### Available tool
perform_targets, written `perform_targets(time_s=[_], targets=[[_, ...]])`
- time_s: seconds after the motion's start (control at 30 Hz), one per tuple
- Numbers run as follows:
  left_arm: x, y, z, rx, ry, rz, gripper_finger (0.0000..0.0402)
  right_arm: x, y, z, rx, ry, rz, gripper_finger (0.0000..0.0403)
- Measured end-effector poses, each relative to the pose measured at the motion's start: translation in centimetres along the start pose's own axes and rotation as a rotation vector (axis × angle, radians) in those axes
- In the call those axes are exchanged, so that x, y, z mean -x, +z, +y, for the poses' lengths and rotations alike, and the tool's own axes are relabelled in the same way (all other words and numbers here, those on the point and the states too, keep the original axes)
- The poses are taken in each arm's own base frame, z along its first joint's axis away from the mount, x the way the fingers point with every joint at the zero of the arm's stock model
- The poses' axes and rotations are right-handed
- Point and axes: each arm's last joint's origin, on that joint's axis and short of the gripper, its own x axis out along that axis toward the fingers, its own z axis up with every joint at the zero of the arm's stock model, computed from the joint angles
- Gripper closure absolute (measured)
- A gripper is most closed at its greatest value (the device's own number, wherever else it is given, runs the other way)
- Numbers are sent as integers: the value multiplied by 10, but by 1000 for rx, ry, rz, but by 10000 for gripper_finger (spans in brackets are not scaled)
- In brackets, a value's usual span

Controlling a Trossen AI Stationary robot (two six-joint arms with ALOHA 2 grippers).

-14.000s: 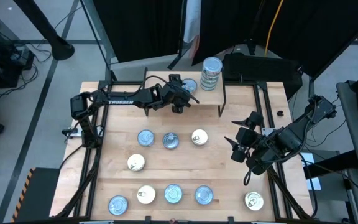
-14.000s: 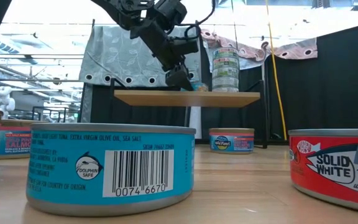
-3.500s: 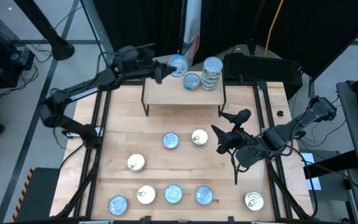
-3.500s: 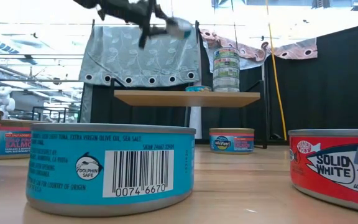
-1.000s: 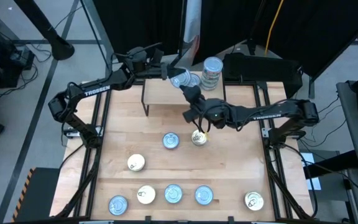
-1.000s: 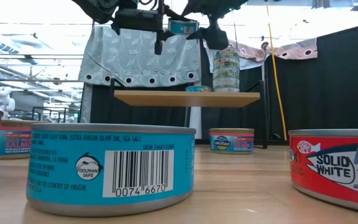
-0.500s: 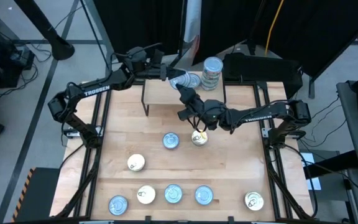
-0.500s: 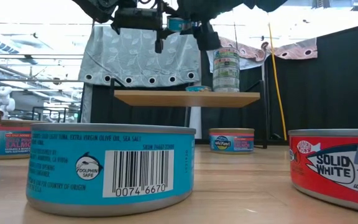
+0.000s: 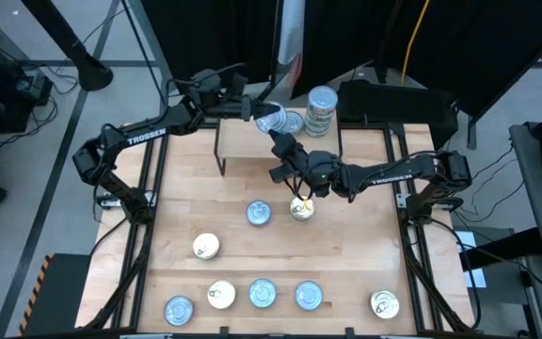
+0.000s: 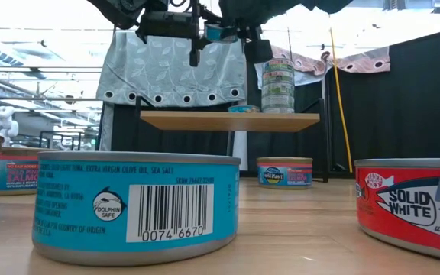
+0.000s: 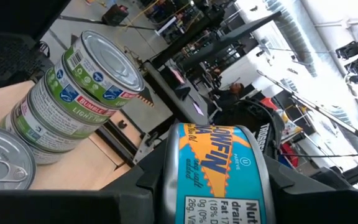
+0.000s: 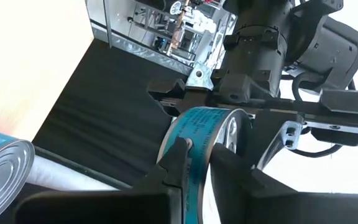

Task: Stack canned seafood by type on shelf
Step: Stack the blue tuna can on top of the other blue tuna can on the shelf

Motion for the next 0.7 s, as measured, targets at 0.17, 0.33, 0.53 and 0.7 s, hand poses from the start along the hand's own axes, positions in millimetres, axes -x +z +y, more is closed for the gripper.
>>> perform_targets(time_s=[0.17, 0.33, 0.53, 0.7], targets=[[0, 0, 1, 14, 2, -1, 258, 0, -1, 1, 4, 24, 52, 328], [4, 2, 0, 41, -12, 5, 267, 7, 1, -1, -2, 52, 125, 234], [6, 4, -16, 65, -136, 48, 270, 24, 10, -15, -60, 1, 133, 93], [4, -2, -26, 59, -177, 90, 267, 31, 6, -30, -54, -94, 145, 37]])
